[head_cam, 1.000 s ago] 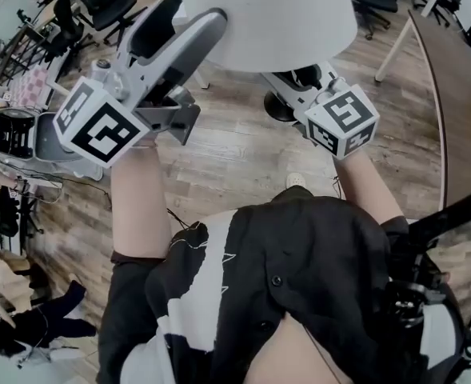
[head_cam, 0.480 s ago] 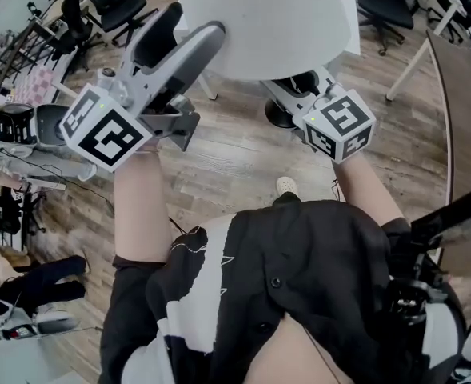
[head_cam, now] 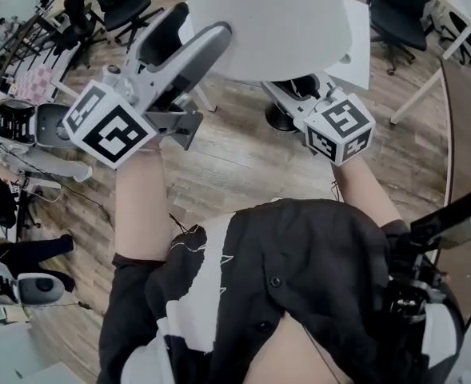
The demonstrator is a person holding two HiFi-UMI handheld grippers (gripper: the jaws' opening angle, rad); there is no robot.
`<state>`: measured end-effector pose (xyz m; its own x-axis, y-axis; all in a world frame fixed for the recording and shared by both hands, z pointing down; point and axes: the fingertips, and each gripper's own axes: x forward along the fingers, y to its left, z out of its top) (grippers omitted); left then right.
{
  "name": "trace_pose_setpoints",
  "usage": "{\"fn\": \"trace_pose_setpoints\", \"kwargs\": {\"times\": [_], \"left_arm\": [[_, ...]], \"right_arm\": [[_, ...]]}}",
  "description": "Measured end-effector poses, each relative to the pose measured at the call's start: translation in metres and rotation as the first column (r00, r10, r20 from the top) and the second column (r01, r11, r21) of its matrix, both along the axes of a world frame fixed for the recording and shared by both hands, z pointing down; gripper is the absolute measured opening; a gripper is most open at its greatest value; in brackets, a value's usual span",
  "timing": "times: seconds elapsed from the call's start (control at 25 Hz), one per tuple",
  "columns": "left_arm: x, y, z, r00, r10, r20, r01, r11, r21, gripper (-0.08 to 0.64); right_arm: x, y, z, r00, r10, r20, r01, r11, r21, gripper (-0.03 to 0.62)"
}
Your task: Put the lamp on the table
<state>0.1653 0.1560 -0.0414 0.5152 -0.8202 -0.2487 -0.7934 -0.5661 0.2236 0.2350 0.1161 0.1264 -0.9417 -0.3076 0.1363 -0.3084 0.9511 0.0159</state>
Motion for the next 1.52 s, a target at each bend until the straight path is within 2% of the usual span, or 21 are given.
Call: {"fn": "trace_pose_setpoints", "kwargs": {"times": [0.4,0.6,0.8,1.16,1.52], "left_arm": [[-0.002,-0.065,0.014,0.999,-0.051,0.010,0.051,0.999,-0.007,0.413],[-0.002,-0.076,0.023,0.998,-0.056,0.021,0.057,0.998,-0.017,0.413],[-0.010,-0.093,0.031,0.998,-0.061,0.015,0.062,0.997,-0.037,0.413],[-0.055,-0.128,0.049,1.000,-0.030,-0.007,0.029,0.998,-0.057,0.413],[-0.116,-0.158,0.041,0.999,0.027,0.027,-0.026,0.999,-0.036,0.413]], "right_arm": [[-0.005,-0.067,0.015,0.999,-0.044,0.011,0.044,0.999,-0.008,0.167],[-0.006,-0.079,0.025,0.999,-0.050,0.012,0.050,0.999,-0.005,0.167],[-0.014,-0.090,0.033,0.999,-0.051,0.014,0.051,0.998,-0.037,0.167],[-0.054,-0.122,0.050,1.000,-0.028,-0.010,0.027,0.998,-0.048,0.167],[-0.119,-0.150,0.046,0.999,0.026,0.025,-0.025,0.999,-0.041,0.167]]}}
